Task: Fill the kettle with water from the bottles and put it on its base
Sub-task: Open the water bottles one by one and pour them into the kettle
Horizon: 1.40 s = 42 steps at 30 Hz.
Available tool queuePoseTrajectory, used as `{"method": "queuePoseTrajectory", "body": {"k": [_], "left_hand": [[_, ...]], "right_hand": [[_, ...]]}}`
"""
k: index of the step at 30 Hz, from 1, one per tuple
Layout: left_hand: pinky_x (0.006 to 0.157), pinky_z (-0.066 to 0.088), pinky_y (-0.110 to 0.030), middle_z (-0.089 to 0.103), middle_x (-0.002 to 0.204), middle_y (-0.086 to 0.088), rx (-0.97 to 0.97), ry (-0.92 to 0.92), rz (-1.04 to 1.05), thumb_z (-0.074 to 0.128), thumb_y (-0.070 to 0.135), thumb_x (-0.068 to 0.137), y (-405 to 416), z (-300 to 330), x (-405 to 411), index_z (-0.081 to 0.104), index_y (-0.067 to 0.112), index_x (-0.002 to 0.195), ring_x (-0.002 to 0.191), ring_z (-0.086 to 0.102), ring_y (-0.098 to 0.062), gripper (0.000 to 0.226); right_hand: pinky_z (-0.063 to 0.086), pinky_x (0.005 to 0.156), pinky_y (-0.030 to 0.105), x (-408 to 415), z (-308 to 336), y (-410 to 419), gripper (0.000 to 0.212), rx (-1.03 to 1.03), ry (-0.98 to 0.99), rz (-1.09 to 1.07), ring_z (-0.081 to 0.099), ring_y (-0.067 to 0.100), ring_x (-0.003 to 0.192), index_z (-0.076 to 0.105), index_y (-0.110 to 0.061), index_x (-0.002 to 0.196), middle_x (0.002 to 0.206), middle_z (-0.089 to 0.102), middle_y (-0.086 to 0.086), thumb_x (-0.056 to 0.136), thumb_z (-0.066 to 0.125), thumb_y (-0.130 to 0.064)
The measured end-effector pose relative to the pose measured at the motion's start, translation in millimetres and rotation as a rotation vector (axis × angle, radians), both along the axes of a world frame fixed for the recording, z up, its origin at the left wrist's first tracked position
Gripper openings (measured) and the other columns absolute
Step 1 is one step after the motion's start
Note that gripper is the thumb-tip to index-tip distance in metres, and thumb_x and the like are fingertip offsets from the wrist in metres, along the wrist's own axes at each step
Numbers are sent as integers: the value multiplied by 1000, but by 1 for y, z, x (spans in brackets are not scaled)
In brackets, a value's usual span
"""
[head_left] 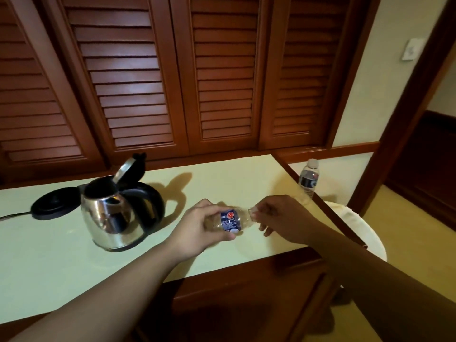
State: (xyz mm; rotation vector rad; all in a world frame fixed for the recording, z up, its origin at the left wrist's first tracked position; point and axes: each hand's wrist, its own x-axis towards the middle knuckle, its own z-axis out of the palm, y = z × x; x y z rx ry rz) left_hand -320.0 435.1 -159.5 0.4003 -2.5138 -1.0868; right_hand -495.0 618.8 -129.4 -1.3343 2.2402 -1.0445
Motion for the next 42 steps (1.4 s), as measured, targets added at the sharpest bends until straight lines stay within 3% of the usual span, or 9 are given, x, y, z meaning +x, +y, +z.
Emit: {"method": "queuePoseTrajectory", "body": {"k": [4, 9, 11, 13, 18, 24, 35, 38, 42], "left_hand": [[81, 42, -6, 60, 109, 7, 25, 54, 6, 95, 35, 72, 22, -1, -32, 71, 38, 123, 99, 58, 4, 56], [94, 47, -19, 61, 117, 11, 34, 21, -29, 97, 43, 66, 29, -12, -66, 64, 43, 131, 108, 60, 0, 73], [100, 45, -22, 56, 129, 15, 10, -74, -68, 97, 49, 64, 28, -17, -76, 54, 40, 145, 118, 56, -2, 92], [103, 42, -23, 52, 137, 15, -1, -138, -24, 93, 52, 69, 23, -28, -81, 52, 39, 146, 124, 52, -5, 88], [129, 20, -39, 31, 169, 6, -280, -378, 110, 56, 75, 90, 8, -68, -72, 44, 36, 156, 157, 25, -20, 77], [131, 8, -36, 25, 172, 8, -278, -342, 87, 49, 73, 95, 6, -71, -69, 41, 35, 158, 160, 16, -14, 73], [131, 13, -32, 33, 168, 13, -194, -306, 114, 61, 72, 88, -1, -81, -70, 53, 36, 149, 158, 20, -7, 71], [127, 22, -31, 41, 164, 11, -157, -299, 108, 69, 69, 84, -2, -78, -70, 57, 36, 144, 155, 29, -8, 70], [112, 38, -25, 56, 148, 11, -76, -268, 71, 76, 59, 85, -6, -57, -61, 58, 35, 142, 139, 50, -11, 65]], "right_hand": [[57, 53, 20, -17, -2, 12, 56, -34, 17, -152, 70, 12, 55, 66, -13, 80, 65, 70, -2, 95, 46, -64], [58, 53, 22, -40, -3, 25, 27, -58, -64, -227, 73, 13, 65, 66, -17, 95, 80, 73, -1, 95, 66, -44], [57, 53, 20, -52, -1, 34, 23, -58, -67, -296, 72, 14, 65, 67, -16, 95, 83, 72, 2, 93, 71, -39], [58, 57, 23, -67, 4, 44, 26, -35, -7, -377, 72, 15, 66, 68, -17, 96, 83, 72, 0, 90, 74, -41], [59, 71, 36, -99, 11, 66, 29, -15, 164, -565, 68, 16, 82, 68, -19, 100, 90, 70, -4, 86, 78, -42], [40, 54, 23, -117, 25, 68, 20, 2, 219, -665, 59, 6, 72, 64, -17, 95, 87, 67, -2, 87, 78, -29], [43, 55, 20, -135, 19, 57, 39, 70, 207, -665, 62, 14, 86, 62, -13, 121, 116, 70, 7, 91, 75, -34], [53, 73, 28, -125, 21, 61, 68, 54, 167, -707, 62, 24, 112, 51, -14, 143, 138, 61, 7, 88, 77, -43], [41, 108, 45, -93, 22, 64, 65, 70, 415, -665, 43, 28, 136, 51, -17, 143, 150, 52, 5, 90, 74, -46]]}}
